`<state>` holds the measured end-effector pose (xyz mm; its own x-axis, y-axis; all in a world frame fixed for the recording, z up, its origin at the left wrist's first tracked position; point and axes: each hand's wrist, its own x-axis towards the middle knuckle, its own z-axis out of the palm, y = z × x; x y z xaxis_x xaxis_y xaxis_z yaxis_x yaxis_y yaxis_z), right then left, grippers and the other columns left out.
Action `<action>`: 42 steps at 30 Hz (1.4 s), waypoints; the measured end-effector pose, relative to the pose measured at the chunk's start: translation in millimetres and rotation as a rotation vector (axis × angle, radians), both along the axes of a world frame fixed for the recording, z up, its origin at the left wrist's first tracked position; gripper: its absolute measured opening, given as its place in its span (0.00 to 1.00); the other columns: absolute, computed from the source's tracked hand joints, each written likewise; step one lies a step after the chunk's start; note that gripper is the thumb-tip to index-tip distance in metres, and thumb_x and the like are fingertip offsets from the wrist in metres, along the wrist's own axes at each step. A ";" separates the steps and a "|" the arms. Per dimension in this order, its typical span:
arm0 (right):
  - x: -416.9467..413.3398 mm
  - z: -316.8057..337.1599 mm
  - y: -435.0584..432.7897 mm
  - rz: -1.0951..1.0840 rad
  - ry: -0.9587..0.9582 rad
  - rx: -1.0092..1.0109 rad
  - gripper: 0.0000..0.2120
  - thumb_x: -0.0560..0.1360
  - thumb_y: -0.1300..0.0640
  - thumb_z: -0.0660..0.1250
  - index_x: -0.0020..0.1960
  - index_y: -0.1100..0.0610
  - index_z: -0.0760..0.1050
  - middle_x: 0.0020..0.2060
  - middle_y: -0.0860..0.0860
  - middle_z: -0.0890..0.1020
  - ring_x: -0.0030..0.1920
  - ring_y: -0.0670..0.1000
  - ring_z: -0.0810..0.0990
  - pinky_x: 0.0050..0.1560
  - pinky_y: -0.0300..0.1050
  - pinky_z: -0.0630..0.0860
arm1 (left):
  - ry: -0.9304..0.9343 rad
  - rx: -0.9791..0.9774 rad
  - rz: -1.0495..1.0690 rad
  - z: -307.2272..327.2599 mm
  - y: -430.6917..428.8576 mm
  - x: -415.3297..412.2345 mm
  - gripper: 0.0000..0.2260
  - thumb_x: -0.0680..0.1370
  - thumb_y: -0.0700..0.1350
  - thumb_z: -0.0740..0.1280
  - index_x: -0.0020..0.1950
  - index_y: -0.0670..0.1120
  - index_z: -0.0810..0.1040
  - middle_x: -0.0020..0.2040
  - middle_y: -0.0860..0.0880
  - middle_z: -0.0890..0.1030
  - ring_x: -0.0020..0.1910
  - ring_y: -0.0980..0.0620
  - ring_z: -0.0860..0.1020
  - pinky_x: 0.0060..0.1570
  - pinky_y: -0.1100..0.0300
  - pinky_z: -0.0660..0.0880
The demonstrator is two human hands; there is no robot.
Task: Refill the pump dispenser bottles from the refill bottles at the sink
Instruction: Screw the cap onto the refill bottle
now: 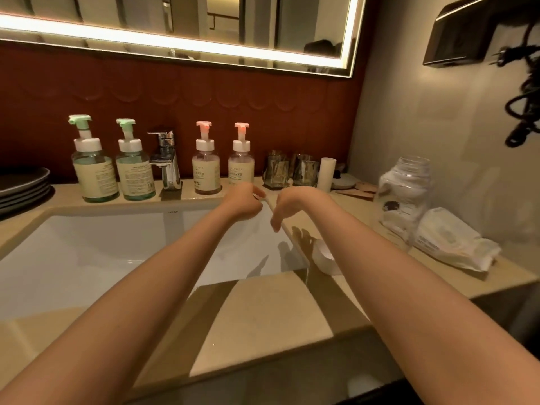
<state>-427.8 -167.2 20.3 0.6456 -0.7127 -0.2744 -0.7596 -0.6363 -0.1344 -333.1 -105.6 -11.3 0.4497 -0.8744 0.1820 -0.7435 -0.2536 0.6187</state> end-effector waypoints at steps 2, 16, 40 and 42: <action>-12.1 0.1 0.5 -0.004 0.118 0.000 0.34 0.69 0.48 0.72 0.71 0.57 0.65 0.67 0.55 0.69 0.65 0.58 0.69 0.64 0.53 0.70 | -0.063 0.030 -0.042 -1.9 2.7 -13.1 0.17 0.75 0.31 0.61 0.63 0.42 0.76 0.62 0.44 0.77 0.62 0.48 0.74 0.60 0.55 0.72; -70.6 -9.2 23.1 -0.080 0.211 -0.062 0.25 0.71 0.59 0.72 0.66 0.59 0.70 0.53 0.55 0.71 0.50 0.55 0.71 0.46 0.44 0.72 | -0.227 0.225 -0.256 -13.0 20.4 -69.6 0.14 0.76 0.36 0.64 0.60 0.44 0.77 0.61 0.45 0.77 0.60 0.48 0.75 0.56 0.59 0.72; -176.3 78.9 16.9 -0.212 -1.316 -0.296 0.20 0.71 0.52 0.70 0.60 0.52 0.67 0.54 0.51 0.72 0.52 0.51 0.71 0.38 0.36 0.69 | 0.224 -0.360 -0.393 86.0 6.0 -145.5 0.21 0.77 0.40 0.64 0.69 0.44 0.65 0.62 0.45 0.75 0.48 0.57 0.75 0.36 0.71 0.71; -186.1 73.4 11.6 -0.222 -1.323 -0.168 0.17 0.71 0.54 0.70 0.54 0.53 0.66 0.51 0.52 0.72 0.50 0.51 0.72 0.35 0.37 0.68 | 0.277 -0.269 -0.449 77.9 2.8 -150.9 0.28 0.75 0.43 0.68 0.72 0.45 0.60 0.64 0.46 0.72 0.49 0.58 0.73 0.37 0.71 0.69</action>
